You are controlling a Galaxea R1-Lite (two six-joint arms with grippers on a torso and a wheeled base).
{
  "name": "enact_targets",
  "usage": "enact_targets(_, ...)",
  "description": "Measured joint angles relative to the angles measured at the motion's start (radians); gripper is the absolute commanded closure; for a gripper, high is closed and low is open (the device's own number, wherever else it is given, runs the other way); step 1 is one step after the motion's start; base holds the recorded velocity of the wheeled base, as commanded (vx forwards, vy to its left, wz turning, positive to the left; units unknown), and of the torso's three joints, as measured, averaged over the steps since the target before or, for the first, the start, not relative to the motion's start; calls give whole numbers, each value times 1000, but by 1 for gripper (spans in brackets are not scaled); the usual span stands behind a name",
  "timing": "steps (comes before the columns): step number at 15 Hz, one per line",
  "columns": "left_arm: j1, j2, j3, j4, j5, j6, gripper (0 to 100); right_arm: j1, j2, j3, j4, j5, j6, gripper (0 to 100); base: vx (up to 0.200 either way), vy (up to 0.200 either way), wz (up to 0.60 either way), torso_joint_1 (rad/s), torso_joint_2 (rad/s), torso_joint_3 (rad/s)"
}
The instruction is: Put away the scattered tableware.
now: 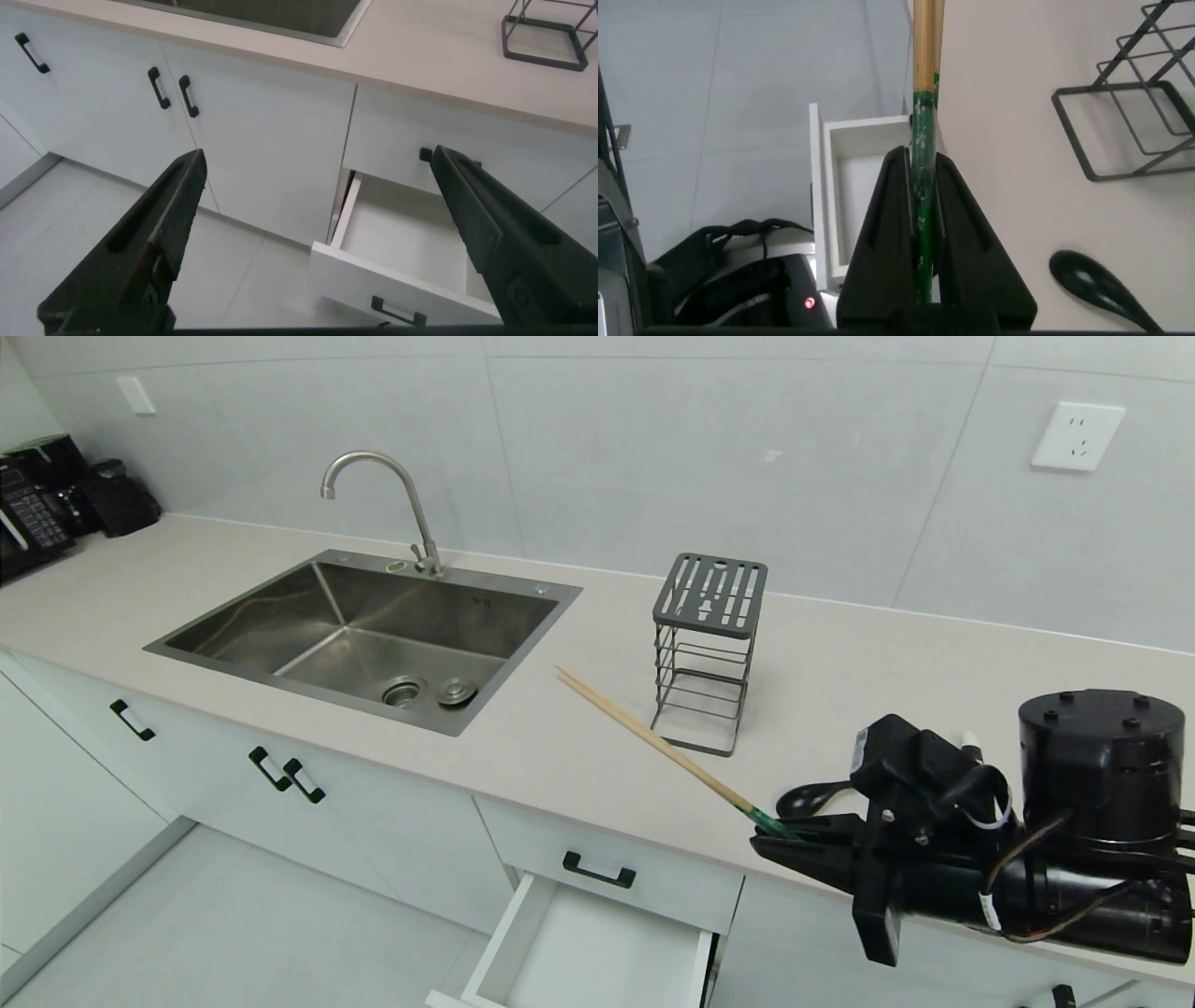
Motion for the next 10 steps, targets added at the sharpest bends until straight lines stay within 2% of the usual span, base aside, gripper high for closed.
enact_targets(4, 0, 0, 0, 0, 0, 0, 0, 5, 79, -81, -8, -2, 17, 100, 0, 0, 0, 0, 0, 0)
enact_targets(10, 0, 0, 0, 0, 0, 0, 0, 91, 186, -133, -25, -56, 93, 100, 0, 0, 0, 0, 0, 0)
